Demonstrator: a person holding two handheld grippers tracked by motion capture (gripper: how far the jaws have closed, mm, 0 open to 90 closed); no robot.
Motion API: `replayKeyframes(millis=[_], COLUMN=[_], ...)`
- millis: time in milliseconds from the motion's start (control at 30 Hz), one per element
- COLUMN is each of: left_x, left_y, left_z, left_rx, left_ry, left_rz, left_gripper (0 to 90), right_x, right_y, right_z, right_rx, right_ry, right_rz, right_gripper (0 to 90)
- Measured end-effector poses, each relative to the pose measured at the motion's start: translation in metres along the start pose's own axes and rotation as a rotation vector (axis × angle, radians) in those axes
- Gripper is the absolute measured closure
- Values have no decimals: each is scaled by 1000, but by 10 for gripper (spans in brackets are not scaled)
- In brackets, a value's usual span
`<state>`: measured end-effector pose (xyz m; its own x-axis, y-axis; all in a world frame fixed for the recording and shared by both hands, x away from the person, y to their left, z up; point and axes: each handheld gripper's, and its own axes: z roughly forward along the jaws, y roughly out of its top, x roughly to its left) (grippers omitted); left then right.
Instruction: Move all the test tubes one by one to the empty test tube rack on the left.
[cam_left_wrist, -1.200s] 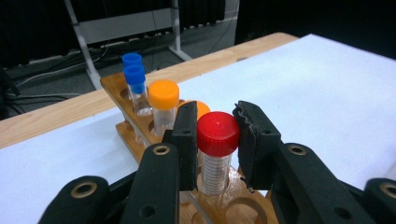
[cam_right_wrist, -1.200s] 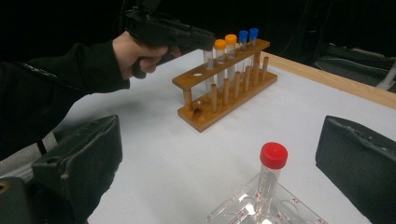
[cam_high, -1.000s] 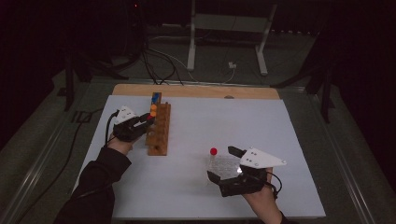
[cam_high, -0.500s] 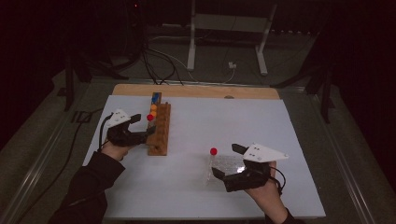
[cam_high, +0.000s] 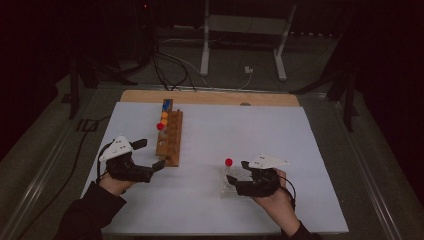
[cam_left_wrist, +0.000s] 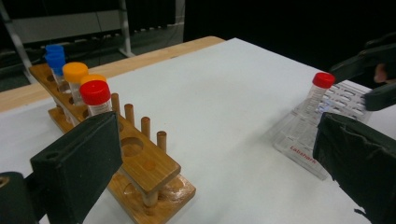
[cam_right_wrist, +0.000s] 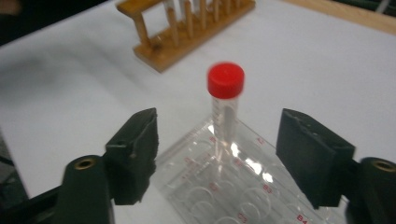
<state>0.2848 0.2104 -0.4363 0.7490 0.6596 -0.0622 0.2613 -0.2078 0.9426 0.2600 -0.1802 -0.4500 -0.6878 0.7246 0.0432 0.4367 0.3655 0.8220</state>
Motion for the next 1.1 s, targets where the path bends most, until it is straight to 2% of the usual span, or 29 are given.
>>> replayKeyframes(millis=[300, 667, 833, 967, 1100], left_x=[-5, -8, -9, -10, -13], left_y=[-5, -5, -5, -4, -2], left_z=[3, 6, 7, 7, 6], left_rx=[31, 43, 49, 50, 48], left_ry=[-25, -41, -48, -52, -69], left_rz=[8, 20, 21, 23, 27], left_gripper=[22, 22, 22, 22, 22], right_x=[-2, 0, 1, 2, 6], right_y=[2, 3, 6, 13, 21], right_z=[18, 32, 24, 9, -6], right_rx=[79, 109, 78, 33, -1], right_ry=[-22, -44, -53, -49, -50], right_rz=[-11, -28, -40, -43, -69], right_gripper=[575, 747, 754, 754, 754])
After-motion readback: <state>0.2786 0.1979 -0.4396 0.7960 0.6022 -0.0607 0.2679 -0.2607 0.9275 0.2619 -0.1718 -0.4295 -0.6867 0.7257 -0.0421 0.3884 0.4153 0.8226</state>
